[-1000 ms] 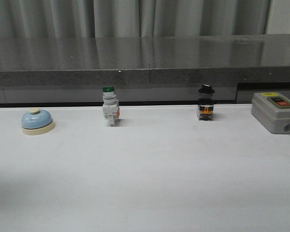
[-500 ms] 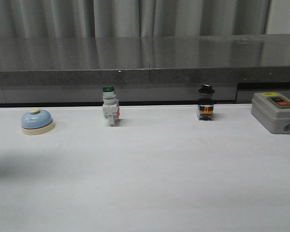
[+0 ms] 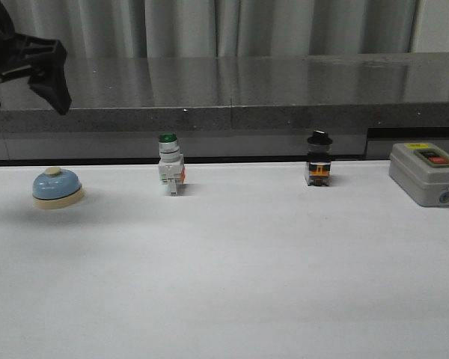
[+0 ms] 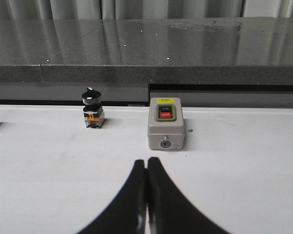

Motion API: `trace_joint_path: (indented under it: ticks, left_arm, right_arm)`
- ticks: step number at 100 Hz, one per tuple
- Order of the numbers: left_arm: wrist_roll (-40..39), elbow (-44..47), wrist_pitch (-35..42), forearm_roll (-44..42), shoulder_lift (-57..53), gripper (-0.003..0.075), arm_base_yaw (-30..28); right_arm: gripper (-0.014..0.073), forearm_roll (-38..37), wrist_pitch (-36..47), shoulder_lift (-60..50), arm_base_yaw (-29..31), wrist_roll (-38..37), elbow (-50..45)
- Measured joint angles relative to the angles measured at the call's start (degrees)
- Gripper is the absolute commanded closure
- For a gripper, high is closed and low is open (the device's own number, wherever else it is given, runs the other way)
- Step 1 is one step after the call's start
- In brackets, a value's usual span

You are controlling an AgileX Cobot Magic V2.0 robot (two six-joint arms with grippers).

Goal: Place and press bell with both arms
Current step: 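Lower the left gripper over the blue bell and close on it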

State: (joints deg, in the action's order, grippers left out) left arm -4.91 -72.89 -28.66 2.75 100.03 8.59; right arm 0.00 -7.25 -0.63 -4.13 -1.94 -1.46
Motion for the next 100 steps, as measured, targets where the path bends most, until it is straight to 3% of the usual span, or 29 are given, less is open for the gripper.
trace_joint_path:
  ticks: [43, 88, 100]
  left_arm:
    - [0.2, -7.5, -0.4, 0.0, 14.3, 0.0080, 0.0]
    - [0.2, -8.0, -1.8, 0.0, 19.2, 0.0080, 0.0]
    - [0.2, -8.2, -2.0, -0.1, 19.5, 0.0111, 0.0]
  right_arm:
    - [0.0654, 0.0, 0.0, 0.0, 0.0, 0.0, 0.0]
    - [0.0654, 0.0, 0.0, 0.0, 0.0, 0.0, 0.0]
    - [0.0654, 0.0, 0.0, 0.0, 0.0, 0.0, 0.0]
